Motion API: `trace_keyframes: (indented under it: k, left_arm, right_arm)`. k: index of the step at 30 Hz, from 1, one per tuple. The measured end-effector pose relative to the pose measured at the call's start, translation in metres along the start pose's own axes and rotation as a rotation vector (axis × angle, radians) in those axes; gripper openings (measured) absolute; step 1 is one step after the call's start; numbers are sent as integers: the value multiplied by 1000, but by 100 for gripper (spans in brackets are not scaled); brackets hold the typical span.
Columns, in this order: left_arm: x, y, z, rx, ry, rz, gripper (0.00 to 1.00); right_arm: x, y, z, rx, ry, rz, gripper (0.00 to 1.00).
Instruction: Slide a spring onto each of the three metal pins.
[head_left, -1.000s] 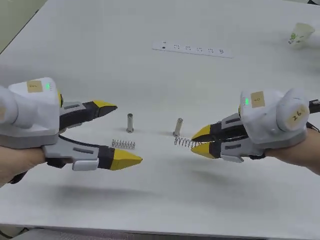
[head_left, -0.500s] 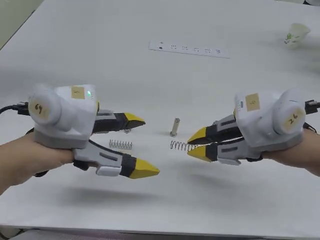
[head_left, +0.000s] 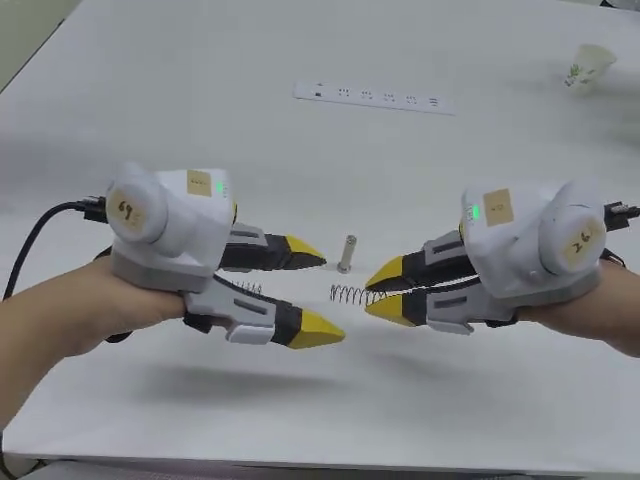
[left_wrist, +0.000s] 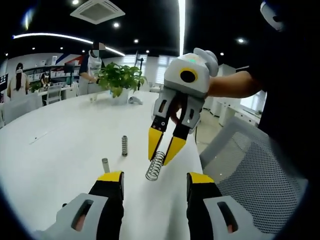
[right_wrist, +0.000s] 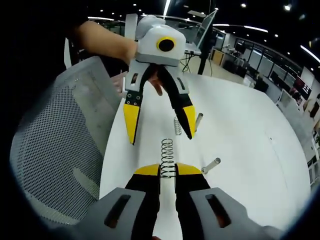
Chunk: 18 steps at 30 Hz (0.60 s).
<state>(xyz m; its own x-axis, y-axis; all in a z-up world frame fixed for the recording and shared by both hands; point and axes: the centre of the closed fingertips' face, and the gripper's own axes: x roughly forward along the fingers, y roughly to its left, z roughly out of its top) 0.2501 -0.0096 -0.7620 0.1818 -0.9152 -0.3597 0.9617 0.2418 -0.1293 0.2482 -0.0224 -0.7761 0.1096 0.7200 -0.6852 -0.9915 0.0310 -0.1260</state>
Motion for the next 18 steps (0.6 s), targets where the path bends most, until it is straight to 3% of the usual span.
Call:
trace_keyframes:
  k: [9,18]
  left_arm:
    - [5,1,5,14,-12,-3,27]
    - [10,-7,5,20,-12,-35,17]
  right_arm:
    - [-1,3,8,3,-22,7,8]
    - [-3,4,10,-5,-25,10,8]
